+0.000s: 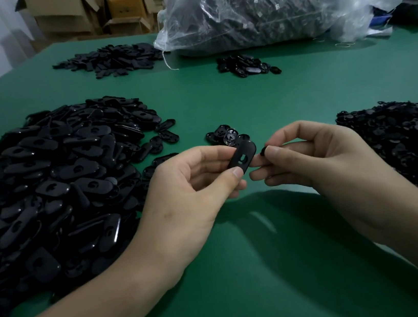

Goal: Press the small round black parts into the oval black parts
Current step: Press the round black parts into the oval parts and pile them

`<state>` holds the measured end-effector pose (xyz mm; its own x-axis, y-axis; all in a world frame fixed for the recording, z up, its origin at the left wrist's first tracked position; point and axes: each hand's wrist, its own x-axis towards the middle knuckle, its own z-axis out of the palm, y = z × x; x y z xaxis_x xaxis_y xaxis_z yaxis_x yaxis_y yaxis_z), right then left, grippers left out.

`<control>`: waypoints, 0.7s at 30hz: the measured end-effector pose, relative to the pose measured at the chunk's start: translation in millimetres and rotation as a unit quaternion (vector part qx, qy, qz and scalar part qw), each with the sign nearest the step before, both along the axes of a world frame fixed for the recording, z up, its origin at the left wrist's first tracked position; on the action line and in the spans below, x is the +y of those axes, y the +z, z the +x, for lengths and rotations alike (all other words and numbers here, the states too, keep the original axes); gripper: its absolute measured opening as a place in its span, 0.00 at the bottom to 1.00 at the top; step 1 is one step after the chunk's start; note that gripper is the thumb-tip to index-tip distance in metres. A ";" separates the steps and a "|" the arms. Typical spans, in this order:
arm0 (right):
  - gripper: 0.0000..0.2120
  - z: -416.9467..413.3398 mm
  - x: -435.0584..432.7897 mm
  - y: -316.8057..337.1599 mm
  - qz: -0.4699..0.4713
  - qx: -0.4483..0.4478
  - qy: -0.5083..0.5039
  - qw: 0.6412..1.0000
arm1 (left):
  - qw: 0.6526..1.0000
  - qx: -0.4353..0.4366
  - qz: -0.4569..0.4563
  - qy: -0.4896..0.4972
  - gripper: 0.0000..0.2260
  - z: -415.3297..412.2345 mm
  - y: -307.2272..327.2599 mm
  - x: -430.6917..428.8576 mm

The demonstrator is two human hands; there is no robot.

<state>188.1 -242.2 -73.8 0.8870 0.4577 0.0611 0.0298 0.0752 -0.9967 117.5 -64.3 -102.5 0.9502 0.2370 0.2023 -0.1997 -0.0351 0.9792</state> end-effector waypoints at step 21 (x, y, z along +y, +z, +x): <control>0.04 0.5 0.0 -9.4 -0.065 -0.087 -0.007 0.994 | 0.999 0.032 0.004 0.006 0.07 -2.4 3.7 -0.7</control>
